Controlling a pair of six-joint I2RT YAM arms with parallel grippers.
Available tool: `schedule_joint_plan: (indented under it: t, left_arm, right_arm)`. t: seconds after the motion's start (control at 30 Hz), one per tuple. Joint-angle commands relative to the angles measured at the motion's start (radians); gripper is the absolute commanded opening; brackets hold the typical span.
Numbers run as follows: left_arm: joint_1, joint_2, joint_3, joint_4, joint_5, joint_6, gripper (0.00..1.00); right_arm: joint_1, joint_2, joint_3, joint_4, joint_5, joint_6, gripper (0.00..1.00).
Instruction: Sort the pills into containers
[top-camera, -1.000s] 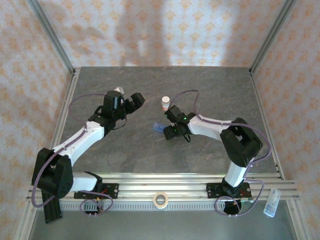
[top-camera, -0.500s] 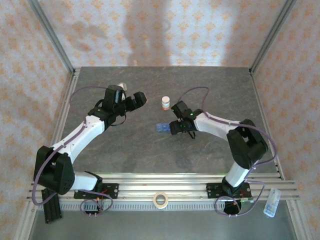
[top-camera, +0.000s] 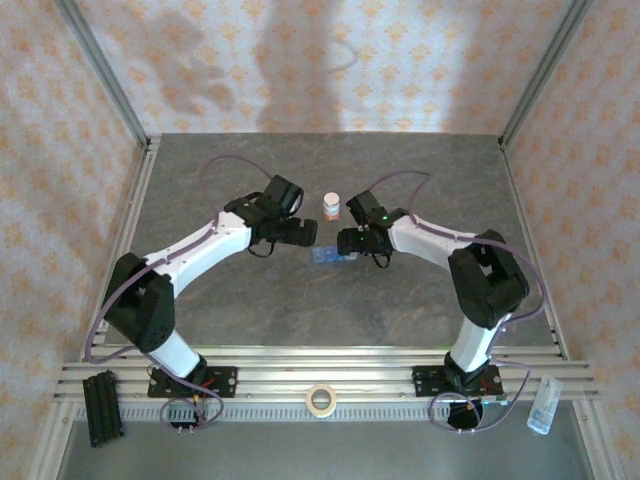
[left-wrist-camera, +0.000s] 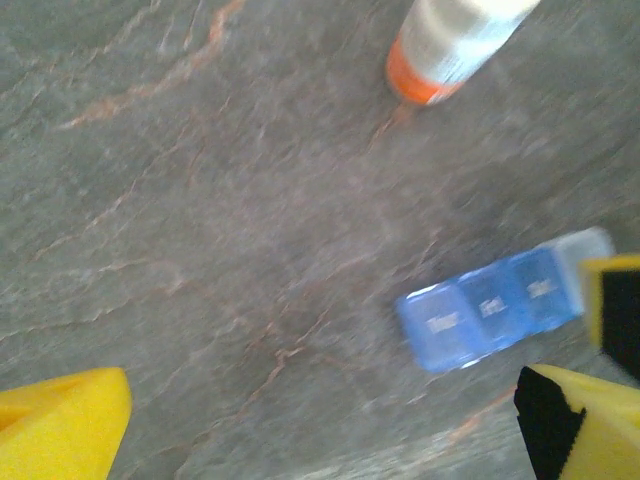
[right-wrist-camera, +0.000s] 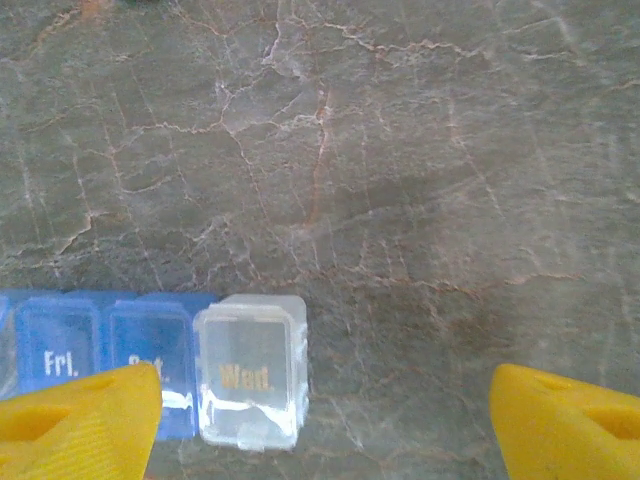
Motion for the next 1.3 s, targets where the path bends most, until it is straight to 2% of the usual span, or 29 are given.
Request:
schedule_joint_plan:
  t: [0.0, 0.57, 1.0, 1.27]
  left_arm:
    - [-0.010, 0.010, 0.030, -0.085, -0.072, 0.089, 1.00]
    - [-0.105, 0.107, 0.059, -0.130, -0.089, 0.193, 1.00]
    - [-0.114, 0.203, 0.093, -0.120, -0.056, 0.202, 1.00]
    - [-0.114, 0.253, 0.129, -0.120, -0.091, 0.205, 1.00]
  right_arm:
    - [-0.001, 0.032, 0.041, 0.017, -0.020, 0.034, 0.84]
    - [-0.001, 0.086, -0.011, 0.050, -0.009, 0.041, 0.84]
    - [0.000, 0.093, -0.034, 0.068, -0.017, 0.039, 0.84]
    - [-0.001, 0.090, -0.045, 0.073, -0.016, 0.038, 0.83]
